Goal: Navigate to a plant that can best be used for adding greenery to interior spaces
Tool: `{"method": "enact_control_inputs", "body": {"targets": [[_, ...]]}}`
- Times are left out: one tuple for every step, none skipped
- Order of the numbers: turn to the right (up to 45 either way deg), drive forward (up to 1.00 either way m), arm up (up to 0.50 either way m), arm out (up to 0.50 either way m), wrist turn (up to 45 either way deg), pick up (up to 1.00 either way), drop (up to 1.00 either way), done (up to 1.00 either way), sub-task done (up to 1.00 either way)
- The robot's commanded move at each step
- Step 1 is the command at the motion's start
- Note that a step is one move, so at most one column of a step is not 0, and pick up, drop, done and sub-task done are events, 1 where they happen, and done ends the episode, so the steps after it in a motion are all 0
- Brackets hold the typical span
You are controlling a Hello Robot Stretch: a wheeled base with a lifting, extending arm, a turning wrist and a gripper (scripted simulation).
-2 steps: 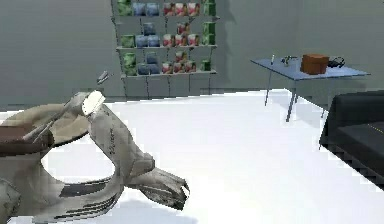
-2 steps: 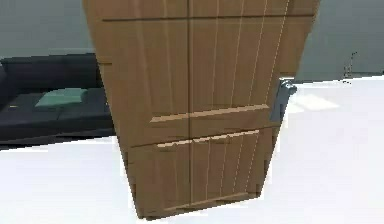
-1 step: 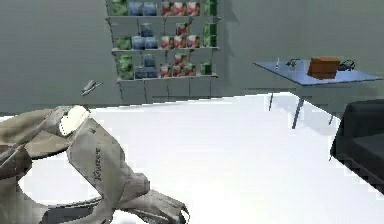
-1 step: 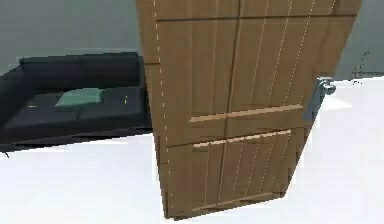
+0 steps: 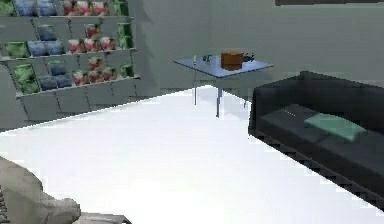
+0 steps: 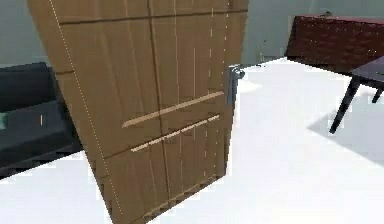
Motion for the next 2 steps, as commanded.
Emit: {"method": "enact_control_inputs", "body": {"targets": [[0.0,0.50,0.00,0.00,0.0,0.00,0.00,0.00,0.00],[45.0,0.00,0.00,0.00,0.0,0.00,0.00,0.00,0.00]]}}
